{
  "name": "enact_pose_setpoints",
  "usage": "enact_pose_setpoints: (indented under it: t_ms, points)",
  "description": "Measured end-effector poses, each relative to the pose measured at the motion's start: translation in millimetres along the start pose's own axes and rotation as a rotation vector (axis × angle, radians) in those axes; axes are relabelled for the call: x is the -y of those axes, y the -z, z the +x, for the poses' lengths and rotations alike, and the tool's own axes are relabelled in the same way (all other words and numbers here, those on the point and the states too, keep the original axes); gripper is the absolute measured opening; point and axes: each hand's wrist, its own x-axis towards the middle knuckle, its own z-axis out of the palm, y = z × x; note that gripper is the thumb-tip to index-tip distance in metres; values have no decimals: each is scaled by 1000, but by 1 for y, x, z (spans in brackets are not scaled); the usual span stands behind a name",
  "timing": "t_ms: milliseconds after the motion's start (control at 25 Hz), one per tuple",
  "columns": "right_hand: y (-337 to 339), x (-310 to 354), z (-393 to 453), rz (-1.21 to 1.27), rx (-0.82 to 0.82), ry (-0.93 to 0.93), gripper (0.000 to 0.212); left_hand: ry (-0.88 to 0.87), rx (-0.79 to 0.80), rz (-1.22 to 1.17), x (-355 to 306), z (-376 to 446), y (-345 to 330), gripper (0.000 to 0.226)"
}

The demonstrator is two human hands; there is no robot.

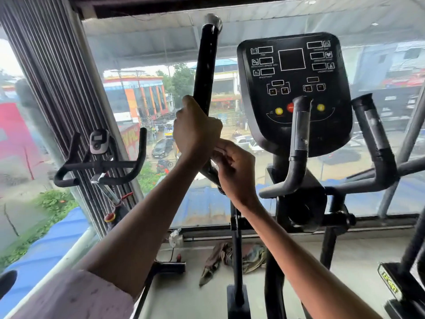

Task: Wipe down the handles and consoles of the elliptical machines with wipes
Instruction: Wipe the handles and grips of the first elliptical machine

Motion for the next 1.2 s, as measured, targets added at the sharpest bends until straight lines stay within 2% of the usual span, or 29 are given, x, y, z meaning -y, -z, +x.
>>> enact_pose_setpoints:
  t_ms: [120,280,520,640,720,840,960,1080,1200]
  points:
    - [10,-18,0,-79,34,122,40,11,-22,27,-4,-3,-1,35]
    - [13,-31,12,-177,181,134,39,11,-45,51,-5,-4,-3,35]
    - [11,-35,-23,-92,19,175,42,5,-94,76,-2,-3,-8,35]
    - [16,-61,-27,-175,49,144,49,4,-103,82,-1,-2,-9,32]
    - [12,-65,-13,-221,63,143,45,13,-108,84,-1,-2,-10,29]
    - [6,-50,-13,-142,37,175,34,17,-111,100,1,0,-12,29]
    - [8,-61,-38,-132,-11,200,41,5,-124,97,3,1,-13,31]
    - [11,-96,-30,-227,45,99,44,18,-139,91,2,0,-13,30]
    - [8,-96,-10,-227,112,46,40,26,-141,80,2,0,-13,31]
